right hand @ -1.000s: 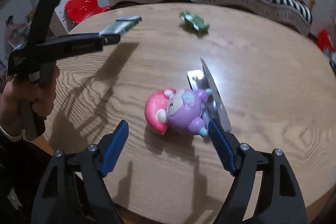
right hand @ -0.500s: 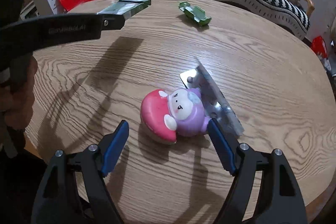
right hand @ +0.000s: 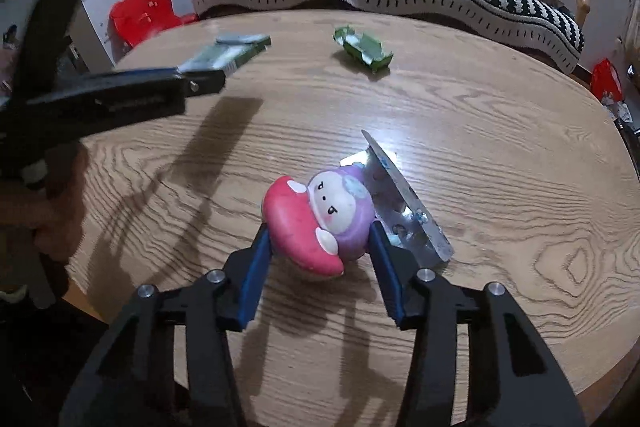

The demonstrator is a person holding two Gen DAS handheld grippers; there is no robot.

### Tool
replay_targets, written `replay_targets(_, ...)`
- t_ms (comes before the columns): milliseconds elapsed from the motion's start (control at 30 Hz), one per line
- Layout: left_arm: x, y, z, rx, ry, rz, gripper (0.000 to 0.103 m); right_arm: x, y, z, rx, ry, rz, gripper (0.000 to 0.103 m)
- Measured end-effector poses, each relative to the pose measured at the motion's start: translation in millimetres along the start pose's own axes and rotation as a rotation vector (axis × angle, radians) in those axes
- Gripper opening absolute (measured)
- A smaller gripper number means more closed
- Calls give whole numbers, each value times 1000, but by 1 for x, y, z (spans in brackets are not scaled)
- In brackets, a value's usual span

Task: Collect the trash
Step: 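Grasp the silver-green cigarette pack with the left tool while the right tool holds the toy, then carry the cigarette pack and toy over the black bin and open both tools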

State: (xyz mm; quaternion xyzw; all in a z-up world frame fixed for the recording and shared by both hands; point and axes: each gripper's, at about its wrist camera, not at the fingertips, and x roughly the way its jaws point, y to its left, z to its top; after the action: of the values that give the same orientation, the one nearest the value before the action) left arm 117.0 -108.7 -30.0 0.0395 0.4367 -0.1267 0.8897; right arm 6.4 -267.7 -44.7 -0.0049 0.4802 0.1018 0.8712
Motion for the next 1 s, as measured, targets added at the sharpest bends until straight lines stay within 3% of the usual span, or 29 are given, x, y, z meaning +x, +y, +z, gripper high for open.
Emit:
replay_targets(200, -2, -11, -2, -2, 7, -14, 56, -32, -15, -5, 44, -57, -6, 49)
replay_targets(367, -13, -41, -5, 30, -5, -55, 56, -67, -52, -15, 122, -123, -42, 49)
replay_targets(633, -29, -143, -20, 175, -15, -191, 56, -119, -140, -60, 318, -193, -160, 49)
replay_targets(1000, -44, -307, -74, 421, 18, -436, 56, -190, -259, -174, 639, -219, -372, 49)
